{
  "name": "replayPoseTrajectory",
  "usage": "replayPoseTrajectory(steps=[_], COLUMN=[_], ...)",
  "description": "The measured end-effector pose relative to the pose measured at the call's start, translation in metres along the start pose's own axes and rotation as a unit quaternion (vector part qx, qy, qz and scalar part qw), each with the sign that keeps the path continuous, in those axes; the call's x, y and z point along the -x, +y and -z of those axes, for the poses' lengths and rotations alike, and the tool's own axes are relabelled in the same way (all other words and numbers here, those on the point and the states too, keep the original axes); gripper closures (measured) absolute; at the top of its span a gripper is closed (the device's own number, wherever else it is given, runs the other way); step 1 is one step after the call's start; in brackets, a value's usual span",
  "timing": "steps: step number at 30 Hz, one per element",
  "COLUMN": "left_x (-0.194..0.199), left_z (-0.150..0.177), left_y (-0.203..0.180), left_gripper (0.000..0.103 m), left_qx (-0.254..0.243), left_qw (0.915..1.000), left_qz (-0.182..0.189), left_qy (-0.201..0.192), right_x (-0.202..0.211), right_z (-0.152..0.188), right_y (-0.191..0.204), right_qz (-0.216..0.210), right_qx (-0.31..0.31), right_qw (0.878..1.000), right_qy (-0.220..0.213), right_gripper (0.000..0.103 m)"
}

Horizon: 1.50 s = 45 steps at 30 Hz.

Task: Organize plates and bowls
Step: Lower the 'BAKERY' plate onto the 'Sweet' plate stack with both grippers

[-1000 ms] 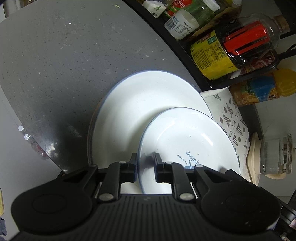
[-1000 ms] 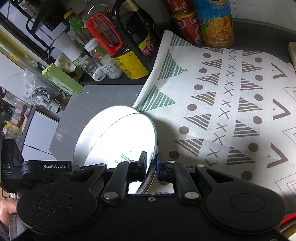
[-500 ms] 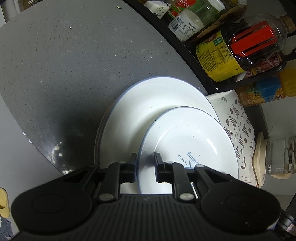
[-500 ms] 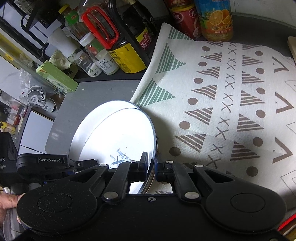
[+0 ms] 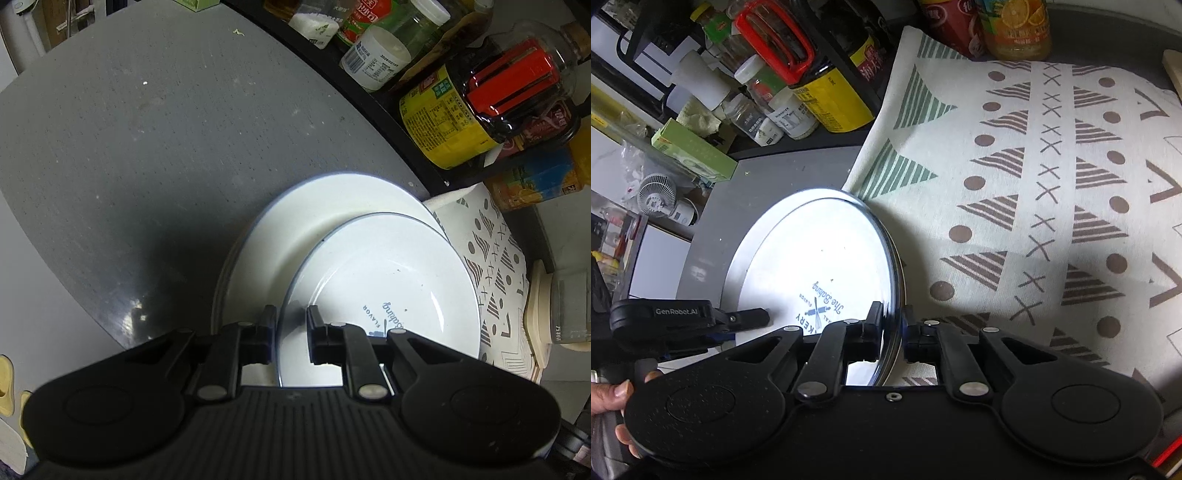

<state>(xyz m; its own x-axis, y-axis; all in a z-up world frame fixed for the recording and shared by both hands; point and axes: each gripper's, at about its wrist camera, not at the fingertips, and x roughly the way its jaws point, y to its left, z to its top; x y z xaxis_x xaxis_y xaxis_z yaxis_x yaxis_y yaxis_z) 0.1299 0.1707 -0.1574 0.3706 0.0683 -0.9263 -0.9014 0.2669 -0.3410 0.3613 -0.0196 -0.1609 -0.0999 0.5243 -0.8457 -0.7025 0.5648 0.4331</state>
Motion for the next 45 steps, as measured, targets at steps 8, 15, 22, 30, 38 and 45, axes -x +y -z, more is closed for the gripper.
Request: replayPoseTrajectory(steps=[8, 15, 22, 30, 38, 45], left_x=[0.010, 0.032, 0.027, 0.007, 0.009, 0.009], left_z=[-0.005, -0.010, -0.013, -0.012, -0.009, -0.009], left_y=[-0.001, -0.004, 0.000, 0.017, 0.016, 0.018], left_gripper=[0.087, 0.068, 0.047, 0.055, 0.068, 0.069], left_qx=[-0.016, -0.042, -0.046, -0.009, -0.017, -0.015], left_qw=[0.9997, 0.9986, 0.9976, 0.9994, 0.9993, 0.9995], left_qz=[-0.012, -0.005, -0.035, -0.028, -0.016, -0.013], left_qy=[-0.011, -0.030, -0.038, -0.017, -0.027, -0.027], right_x=[-0.011, -0.013, -0.013, -0.012, -0.014, -0.016], right_z=[0.006, 0.007, 0.007, 0.008, 0.008, 0.008], right_y=[0.000, -0.001, -0.002, 0.000, 0.003, 0.004], right_qz=[-0.002, 0.006, 0.008, 0.006, 0.004, 0.004], right_qx=[-0.007, -0.011, -0.022, -0.016, -0.010, -0.012], right_qw=[1.000, 1.000, 1.000, 1.000, 1.000, 1.000], right_qy=[0.012, 0.009, 0.009, 0.013, 0.012, 0.012], right_gripper=[0.085, 0.078, 0.078, 0.078, 0.081, 0.080])
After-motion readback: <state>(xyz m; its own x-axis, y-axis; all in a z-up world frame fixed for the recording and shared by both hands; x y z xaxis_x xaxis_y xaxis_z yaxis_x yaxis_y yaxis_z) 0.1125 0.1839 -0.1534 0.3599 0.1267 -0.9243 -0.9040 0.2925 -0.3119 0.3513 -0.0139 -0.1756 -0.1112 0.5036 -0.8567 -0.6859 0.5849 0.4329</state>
